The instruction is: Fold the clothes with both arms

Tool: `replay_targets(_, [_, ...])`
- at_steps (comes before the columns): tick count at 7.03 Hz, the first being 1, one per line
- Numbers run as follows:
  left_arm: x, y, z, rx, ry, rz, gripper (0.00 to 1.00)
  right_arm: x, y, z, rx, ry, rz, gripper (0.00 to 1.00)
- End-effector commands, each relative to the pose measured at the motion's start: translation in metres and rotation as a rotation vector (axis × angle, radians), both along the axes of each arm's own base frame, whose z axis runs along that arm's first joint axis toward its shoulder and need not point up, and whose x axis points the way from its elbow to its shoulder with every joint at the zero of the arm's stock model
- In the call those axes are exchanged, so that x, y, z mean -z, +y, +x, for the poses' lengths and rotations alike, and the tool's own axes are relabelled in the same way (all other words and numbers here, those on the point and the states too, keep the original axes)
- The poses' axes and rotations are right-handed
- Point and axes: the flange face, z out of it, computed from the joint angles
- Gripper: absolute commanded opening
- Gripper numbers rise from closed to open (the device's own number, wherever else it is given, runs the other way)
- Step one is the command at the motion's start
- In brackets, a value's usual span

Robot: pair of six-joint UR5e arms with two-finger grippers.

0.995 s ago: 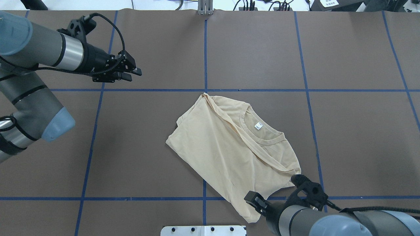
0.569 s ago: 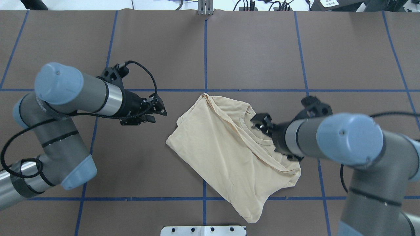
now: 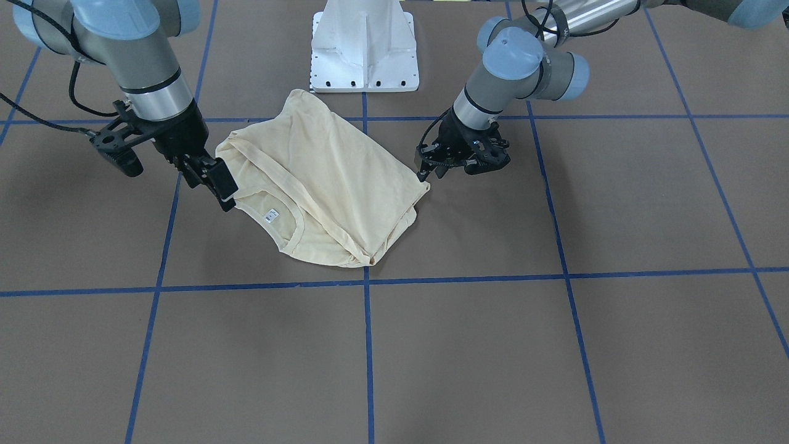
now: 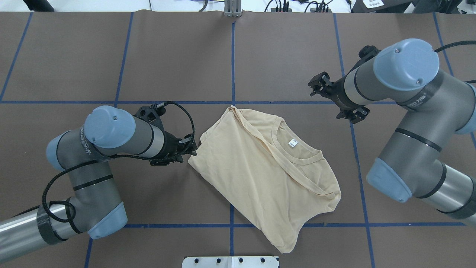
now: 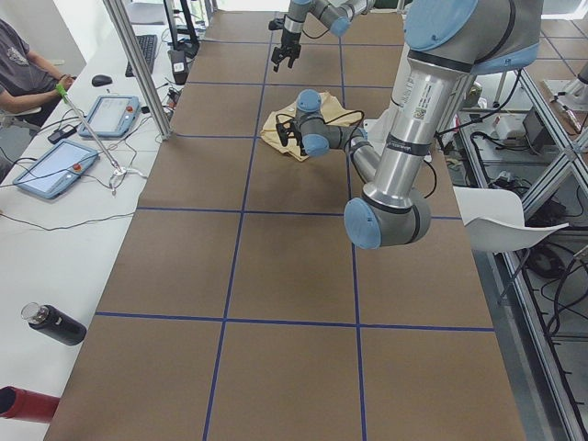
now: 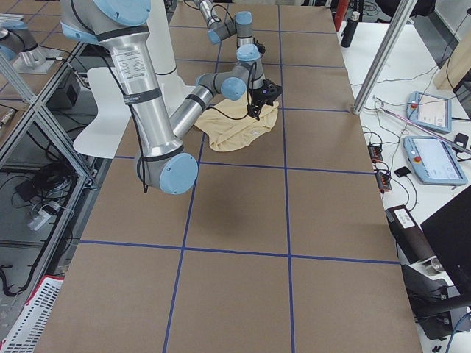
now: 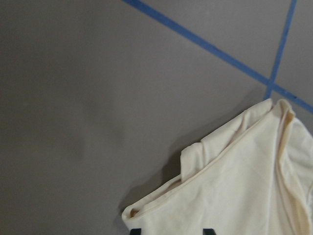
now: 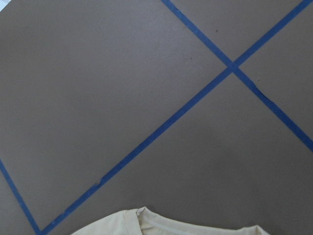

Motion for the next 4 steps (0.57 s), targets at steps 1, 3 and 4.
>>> replay_targets(1, [-0.003,-0.004,0.012,-0.004,-0.013,-0.004,0.52,-0.013,-0.013,0.000,0.009,0.012,0.002,1.00])
replay_targets(3, [-0.011,-0.007,0.022,-0.008,-0.031,-0.012,0.52,-0.025,-0.021,-0.008,0.009,0.000,0.014,1.00])
replay_targets(4, [-0.010,-0.009,0.026,-0.008,-0.033,-0.013,0.51,-0.026,-0.021,-0.009,0.009,0.001,0.013,1.00])
